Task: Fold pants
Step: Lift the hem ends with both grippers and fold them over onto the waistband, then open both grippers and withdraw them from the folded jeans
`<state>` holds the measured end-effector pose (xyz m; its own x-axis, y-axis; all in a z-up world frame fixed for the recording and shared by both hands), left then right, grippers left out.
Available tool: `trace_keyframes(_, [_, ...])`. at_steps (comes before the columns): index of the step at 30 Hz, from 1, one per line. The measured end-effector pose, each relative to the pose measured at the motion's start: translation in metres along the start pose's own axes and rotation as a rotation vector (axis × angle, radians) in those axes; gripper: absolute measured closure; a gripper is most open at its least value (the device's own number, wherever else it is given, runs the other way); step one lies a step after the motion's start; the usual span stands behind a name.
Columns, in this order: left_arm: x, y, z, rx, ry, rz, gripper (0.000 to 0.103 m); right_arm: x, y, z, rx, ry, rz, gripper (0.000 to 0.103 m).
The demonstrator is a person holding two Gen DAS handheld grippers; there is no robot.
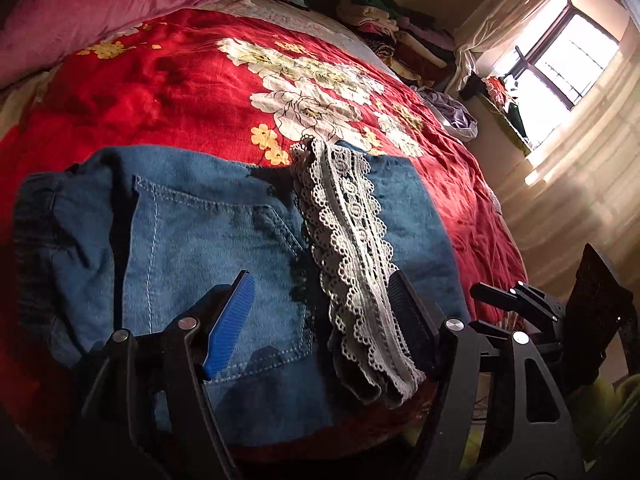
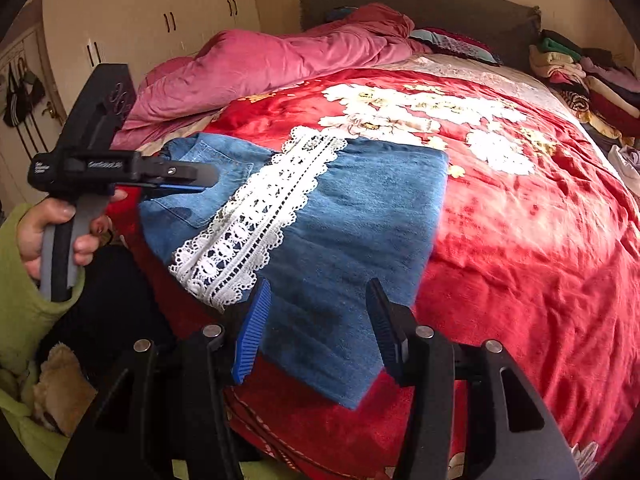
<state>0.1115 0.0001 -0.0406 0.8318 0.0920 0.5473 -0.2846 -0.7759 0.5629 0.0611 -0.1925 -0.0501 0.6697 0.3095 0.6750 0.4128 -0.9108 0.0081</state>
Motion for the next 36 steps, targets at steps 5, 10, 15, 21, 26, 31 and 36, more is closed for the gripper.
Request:
trace_keyframes(5, [-0.021,0.014,-0.007,-0.046,-0.015,-0.018,0.042,-0.006,0.003,0.001,-0.008,-0.002,0.014,0.052])
trace_keyframes(10, [-0.037,0.027,0.003,-0.086,-0.073,-0.048,0.042,-0.006,0.000,-0.002,-0.003,0.009,0.004,0.051])
trace_keyframes(15, [-0.053,0.027,0.023,-0.035,-0.112,-0.062,0.042,-0.009,-0.003,-0.003,-0.019,0.010,-0.026,0.051])
trace_keyframes(21, [-0.052,0.029,0.034,0.000,-0.117,-0.032,0.085,-0.015,-0.001,0.004,-0.027,-0.015,-0.023,0.051])
trace_keyframes(26, [-0.057,0.034,0.016,0.027,-0.129,0.037,0.087,-0.010,-0.007,-0.004,0.010,0.013,-0.029,0.051])
trace_keyframes(31, [-0.061,0.028,0.023,0.059,-0.142,0.038,0.083,-0.013,-0.014,0.012,-0.033,-0.029,-0.082,0.051])
trace_keyframes(36, [-0.062,0.030,0.025,0.081,-0.152,0.067,0.082,-0.025,-0.010,0.026,-0.096,-0.089,-0.106,0.050])
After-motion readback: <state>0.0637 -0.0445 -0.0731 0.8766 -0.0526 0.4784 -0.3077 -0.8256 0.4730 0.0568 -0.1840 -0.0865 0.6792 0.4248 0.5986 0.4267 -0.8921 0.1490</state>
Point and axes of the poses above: each gripper's, at about its wrist camera, not at the fingertips, and z roughly the way its jaws point, y to its right, x to its top, the point moved 4 cm from there along z, roughly the way its jaws point, and after that the axes turned 8 degrees about -x, right-handed, at the moved point
